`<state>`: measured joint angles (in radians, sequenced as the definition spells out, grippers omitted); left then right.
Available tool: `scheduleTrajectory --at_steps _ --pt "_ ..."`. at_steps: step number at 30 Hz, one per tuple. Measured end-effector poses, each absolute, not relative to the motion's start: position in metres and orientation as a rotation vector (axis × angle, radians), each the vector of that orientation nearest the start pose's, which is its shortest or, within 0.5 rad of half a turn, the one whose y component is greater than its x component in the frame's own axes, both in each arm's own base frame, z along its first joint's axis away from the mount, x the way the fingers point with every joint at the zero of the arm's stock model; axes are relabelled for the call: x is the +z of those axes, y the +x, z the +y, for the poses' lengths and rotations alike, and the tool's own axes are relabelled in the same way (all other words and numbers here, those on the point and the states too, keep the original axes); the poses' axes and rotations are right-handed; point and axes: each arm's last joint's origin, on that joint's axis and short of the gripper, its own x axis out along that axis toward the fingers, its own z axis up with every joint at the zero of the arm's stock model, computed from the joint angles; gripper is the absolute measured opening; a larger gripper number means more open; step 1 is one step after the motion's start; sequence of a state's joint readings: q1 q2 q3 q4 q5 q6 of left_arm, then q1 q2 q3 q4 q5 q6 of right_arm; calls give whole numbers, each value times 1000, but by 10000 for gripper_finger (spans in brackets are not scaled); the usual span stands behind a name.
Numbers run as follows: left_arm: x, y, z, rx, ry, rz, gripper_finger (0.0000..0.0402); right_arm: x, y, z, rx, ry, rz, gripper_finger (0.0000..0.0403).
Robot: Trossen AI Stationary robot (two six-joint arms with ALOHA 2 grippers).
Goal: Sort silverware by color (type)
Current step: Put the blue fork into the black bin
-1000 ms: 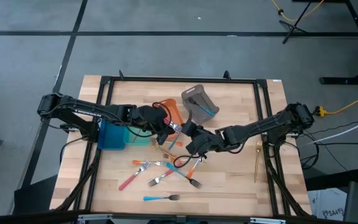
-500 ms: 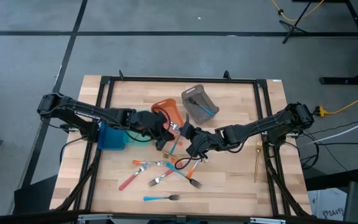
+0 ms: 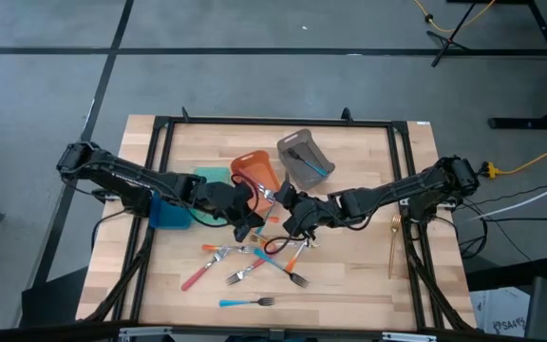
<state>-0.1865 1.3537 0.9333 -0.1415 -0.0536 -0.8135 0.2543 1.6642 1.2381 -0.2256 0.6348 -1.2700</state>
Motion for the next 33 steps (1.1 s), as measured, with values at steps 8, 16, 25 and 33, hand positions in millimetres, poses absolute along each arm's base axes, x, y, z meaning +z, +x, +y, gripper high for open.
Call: scheduleTrajectory --at_steps 8,16,25,33 --pt "264 286 -62 122 -716 575 79 264 357 75 36 -1432 760 5" --pt "260 282 -65 148 -718 627 79 264 357 75 4 -1354 753 5" --pt "258 281 -64 172 -736 649 36 264 357 75 5 -1355 754 5" --pt "257 280 -64 192 -733 653 7 265 357 75 4 -1359 757 5"
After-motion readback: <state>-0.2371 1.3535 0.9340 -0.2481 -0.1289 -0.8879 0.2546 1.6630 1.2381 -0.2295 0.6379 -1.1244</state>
